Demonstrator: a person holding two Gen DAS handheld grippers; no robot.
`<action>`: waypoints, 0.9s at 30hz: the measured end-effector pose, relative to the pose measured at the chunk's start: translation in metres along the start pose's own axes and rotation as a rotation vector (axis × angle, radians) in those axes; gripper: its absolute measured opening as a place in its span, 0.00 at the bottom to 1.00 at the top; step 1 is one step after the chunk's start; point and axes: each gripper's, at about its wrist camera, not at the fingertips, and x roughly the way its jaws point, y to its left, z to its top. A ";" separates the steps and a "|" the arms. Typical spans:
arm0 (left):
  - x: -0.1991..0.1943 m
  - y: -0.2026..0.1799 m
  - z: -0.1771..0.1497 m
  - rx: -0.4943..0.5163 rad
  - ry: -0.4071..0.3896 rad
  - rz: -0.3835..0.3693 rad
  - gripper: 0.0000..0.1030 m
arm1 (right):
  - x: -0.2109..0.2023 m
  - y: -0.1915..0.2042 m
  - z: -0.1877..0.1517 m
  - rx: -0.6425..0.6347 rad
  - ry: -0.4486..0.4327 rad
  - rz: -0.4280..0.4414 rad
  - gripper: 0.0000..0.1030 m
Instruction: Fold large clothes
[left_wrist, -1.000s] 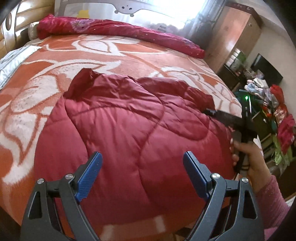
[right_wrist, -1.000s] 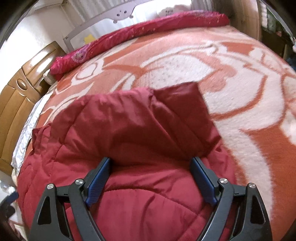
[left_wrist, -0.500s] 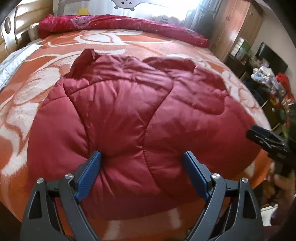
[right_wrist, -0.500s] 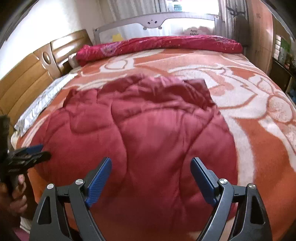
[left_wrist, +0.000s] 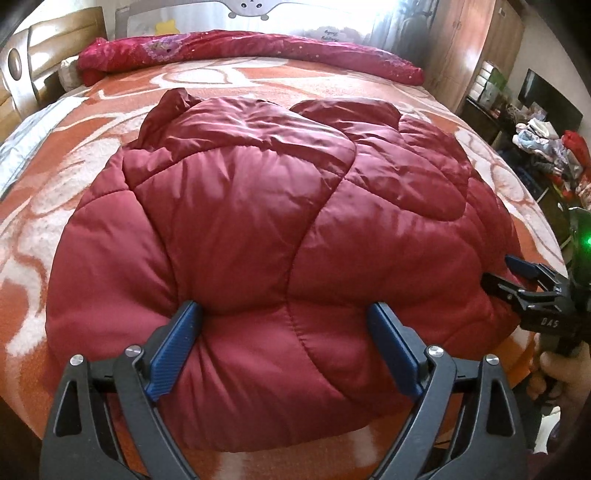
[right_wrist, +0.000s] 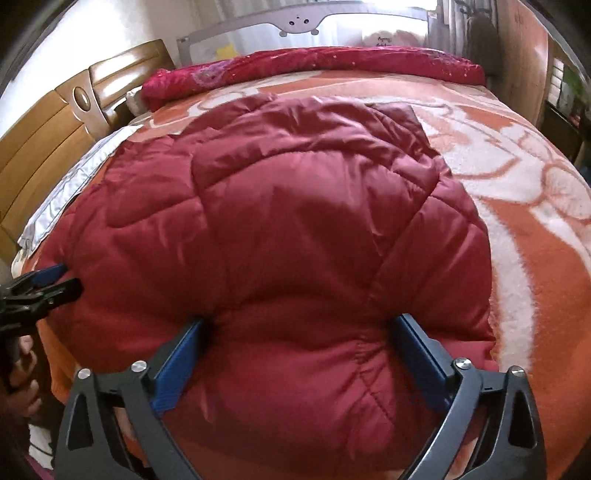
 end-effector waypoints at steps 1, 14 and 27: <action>0.000 0.000 0.001 -0.002 0.004 0.004 0.90 | 0.000 0.002 -0.001 -0.004 -0.003 -0.007 0.98; -0.020 -0.015 0.009 0.012 0.044 0.117 0.90 | -0.001 -0.003 -0.004 0.003 -0.039 0.005 0.99; -0.038 -0.018 0.019 0.044 -0.020 0.201 0.90 | -0.007 0.001 0.000 0.001 -0.032 -0.020 0.98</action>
